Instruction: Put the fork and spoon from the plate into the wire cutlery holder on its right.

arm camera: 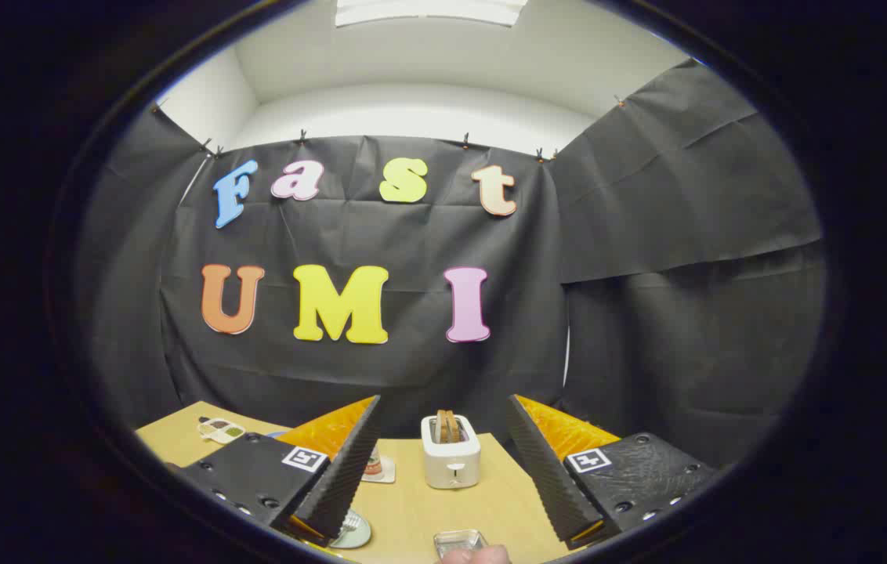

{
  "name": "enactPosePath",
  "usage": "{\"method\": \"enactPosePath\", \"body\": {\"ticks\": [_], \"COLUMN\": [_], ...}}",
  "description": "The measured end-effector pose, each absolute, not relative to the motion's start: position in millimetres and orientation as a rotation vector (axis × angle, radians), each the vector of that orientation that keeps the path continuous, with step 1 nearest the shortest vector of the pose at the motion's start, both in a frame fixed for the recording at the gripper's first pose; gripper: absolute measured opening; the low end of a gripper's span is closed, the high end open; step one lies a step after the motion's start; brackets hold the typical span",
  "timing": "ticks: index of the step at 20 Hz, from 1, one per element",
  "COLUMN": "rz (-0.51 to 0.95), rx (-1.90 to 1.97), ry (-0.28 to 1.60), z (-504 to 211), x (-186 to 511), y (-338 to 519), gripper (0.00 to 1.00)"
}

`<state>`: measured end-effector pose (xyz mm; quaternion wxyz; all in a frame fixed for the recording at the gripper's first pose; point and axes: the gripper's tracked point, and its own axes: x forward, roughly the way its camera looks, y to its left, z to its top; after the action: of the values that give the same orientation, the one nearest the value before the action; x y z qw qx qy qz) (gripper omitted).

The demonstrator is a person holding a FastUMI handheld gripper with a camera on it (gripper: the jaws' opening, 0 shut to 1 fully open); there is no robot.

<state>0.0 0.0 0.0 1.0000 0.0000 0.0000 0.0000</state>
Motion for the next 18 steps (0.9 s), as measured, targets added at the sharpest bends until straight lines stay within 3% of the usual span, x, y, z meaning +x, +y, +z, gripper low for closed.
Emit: {"method": "enactPosePath", "body": {"ticks": [18], "rz": [0.004], "rx": [0.013], "ry": [-0.003], "z": [2.8], "x": [0.4], "y": [-5.2], "gripper": [0.95]}}
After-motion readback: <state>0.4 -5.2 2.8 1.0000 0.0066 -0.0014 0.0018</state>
